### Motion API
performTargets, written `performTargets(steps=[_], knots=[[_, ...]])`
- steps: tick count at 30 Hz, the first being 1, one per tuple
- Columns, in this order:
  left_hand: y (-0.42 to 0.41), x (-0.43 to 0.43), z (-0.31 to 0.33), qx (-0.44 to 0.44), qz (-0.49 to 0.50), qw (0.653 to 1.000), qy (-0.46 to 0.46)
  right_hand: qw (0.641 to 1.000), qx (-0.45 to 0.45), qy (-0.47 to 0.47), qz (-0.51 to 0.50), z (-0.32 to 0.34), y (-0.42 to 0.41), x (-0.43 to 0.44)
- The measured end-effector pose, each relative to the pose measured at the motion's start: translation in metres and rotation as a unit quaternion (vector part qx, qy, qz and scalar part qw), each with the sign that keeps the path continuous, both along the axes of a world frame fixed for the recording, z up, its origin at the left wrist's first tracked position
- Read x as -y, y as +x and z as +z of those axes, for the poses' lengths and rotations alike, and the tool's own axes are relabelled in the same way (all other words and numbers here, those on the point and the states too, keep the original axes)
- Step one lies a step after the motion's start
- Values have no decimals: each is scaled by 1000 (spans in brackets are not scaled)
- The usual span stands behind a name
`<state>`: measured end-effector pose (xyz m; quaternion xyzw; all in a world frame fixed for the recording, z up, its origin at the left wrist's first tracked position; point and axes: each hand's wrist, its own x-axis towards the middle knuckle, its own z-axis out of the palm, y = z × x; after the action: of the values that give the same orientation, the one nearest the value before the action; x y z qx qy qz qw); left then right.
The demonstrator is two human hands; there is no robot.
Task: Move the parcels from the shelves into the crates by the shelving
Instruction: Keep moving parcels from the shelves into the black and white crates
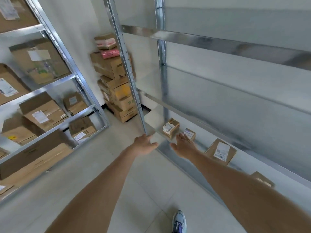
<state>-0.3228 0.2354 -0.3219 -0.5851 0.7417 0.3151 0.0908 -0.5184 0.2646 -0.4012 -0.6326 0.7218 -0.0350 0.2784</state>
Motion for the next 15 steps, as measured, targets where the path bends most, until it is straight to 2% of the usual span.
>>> performTargets(steps=[9, 15], knots=[[-18, 116, -38, -43, 15, 996, 76, 993, 60, 61, -83, -25, -20, 96], [-18, 188, -74, -85, 43, 987, 126, 973, 119, 85, -180, -41, -18, 148]])
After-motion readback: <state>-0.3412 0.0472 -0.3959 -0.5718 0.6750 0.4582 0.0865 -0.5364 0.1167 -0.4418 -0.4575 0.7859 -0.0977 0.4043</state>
